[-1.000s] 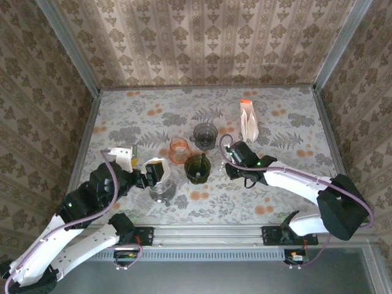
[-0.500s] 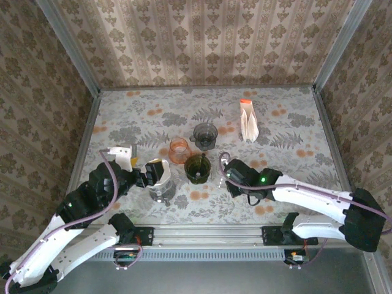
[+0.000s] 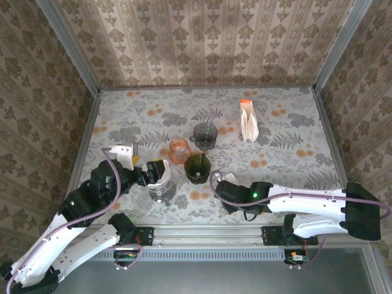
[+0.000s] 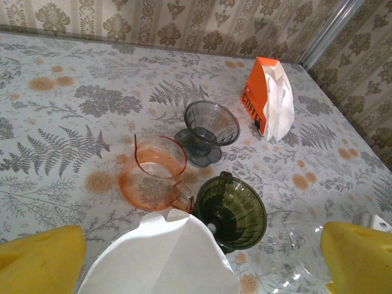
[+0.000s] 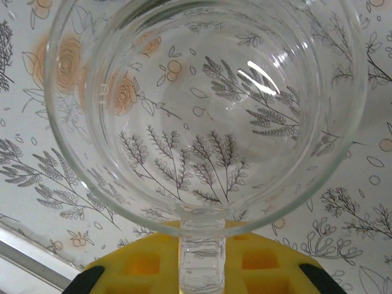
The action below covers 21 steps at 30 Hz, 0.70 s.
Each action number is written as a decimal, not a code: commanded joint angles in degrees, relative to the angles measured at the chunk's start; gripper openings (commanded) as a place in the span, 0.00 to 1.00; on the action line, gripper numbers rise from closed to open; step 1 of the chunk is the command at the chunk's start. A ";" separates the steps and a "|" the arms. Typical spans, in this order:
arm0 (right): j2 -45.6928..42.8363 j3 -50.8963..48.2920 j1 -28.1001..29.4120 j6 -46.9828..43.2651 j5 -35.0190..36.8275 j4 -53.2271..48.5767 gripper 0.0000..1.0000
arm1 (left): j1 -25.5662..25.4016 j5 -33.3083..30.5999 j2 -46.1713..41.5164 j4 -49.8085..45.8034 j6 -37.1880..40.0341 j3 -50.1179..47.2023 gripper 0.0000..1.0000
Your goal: Place the coffee filter in the dripper
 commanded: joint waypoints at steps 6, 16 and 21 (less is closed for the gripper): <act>-2.12 1.64 0.72 1.40 1.33 -1.36 0.55 | 0.59 1.09 -0.27 0.58 0.64 0.75 1.00; -8.18 9.89 -0.14 -1.76 0.17 -6.70 0.73 | 0.79 -0.11 -0.55 -0.74 2.89 3.40 1.00; 1.07 15.30 -5.60 -2.51 -12.76 1.26 0.71 | 0.77 -3.62 -3.26 -3.15 4.30 5.41 1.00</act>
